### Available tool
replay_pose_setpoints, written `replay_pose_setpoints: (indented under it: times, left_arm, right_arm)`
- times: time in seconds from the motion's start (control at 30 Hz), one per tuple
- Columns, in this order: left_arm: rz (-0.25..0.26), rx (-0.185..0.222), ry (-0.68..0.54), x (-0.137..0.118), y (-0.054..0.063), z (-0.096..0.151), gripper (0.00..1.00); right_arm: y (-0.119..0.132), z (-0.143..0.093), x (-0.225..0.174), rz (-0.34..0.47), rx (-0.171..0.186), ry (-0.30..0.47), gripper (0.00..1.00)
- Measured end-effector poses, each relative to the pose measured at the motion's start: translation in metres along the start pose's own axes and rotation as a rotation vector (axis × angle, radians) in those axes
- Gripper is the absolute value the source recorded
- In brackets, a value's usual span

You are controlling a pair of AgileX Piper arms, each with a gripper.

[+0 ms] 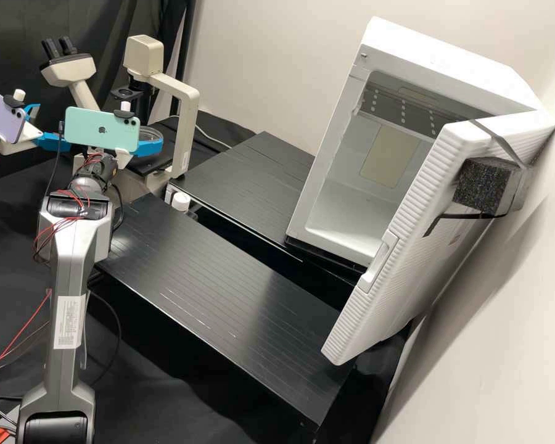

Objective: Move the petri dish to the bench.

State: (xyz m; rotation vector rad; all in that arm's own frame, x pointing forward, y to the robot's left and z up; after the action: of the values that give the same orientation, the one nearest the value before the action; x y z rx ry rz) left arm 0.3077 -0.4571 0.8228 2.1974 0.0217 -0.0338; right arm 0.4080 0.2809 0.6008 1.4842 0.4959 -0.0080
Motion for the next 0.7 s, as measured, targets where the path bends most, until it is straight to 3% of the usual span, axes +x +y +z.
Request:
replay_pose_setpoints:
  times: [0.17,0.7]
  left_arm:
    - [0.0,0.0,0.0,0.0,0.0,0.0,1.0]
    - [0.0,0.0,0.0,0.0,0.0,0.0,1.0]
  right_arm:
    - [-0.002,0.006,0.009,0.007,0.033,-0.036,1.0]
    - [-0.004,0.013,0.025,0.028,0.022,-0.098,1.0]
